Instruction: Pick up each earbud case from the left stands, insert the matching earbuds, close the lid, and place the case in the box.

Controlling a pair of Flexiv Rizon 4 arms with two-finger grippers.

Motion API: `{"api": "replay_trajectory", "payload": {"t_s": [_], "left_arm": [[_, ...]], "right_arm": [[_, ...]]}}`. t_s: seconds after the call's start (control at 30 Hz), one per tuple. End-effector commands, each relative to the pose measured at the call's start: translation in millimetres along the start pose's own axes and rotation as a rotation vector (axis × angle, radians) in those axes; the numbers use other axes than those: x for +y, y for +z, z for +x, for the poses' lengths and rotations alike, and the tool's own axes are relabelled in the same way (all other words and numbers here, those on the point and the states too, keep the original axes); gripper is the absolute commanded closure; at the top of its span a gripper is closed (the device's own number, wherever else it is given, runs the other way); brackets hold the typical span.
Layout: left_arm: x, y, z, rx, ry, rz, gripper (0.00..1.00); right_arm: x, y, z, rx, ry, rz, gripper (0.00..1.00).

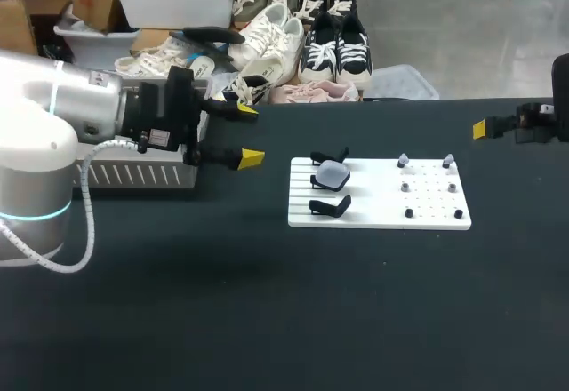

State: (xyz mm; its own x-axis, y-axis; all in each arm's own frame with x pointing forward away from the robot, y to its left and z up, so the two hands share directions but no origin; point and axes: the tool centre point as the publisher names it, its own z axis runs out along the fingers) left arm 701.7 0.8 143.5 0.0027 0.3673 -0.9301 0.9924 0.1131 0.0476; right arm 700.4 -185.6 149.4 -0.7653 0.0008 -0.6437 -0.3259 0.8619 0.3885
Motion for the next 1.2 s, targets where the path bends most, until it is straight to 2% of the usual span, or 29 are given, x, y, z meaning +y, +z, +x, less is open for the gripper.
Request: {"api": "replay_trajectory", "payload": {"t_s": [0.03,0.5,0.93,1.2], "left_arm": [[9.9,18,5.5,0.0,0.024,0.032,0.0],[19.7,50,29.9,0.059,0.048,0.073,0.0],[11.9,71,52.0,0.096,0.068,0.13,0.0],[17.4,88,60.0,0.11,0.074,0.135,0.0]], "right_arm": [[-1,0,0,0.001,-0.001,-0.002,0.0],[-1,0,0,0.001,-0.001,-0.002,0.0],[-1,0,0,0.001,-0.001,-0.002,0.0],[-1,0,0,0.001,-0.001,-0.002,0.0]]}}
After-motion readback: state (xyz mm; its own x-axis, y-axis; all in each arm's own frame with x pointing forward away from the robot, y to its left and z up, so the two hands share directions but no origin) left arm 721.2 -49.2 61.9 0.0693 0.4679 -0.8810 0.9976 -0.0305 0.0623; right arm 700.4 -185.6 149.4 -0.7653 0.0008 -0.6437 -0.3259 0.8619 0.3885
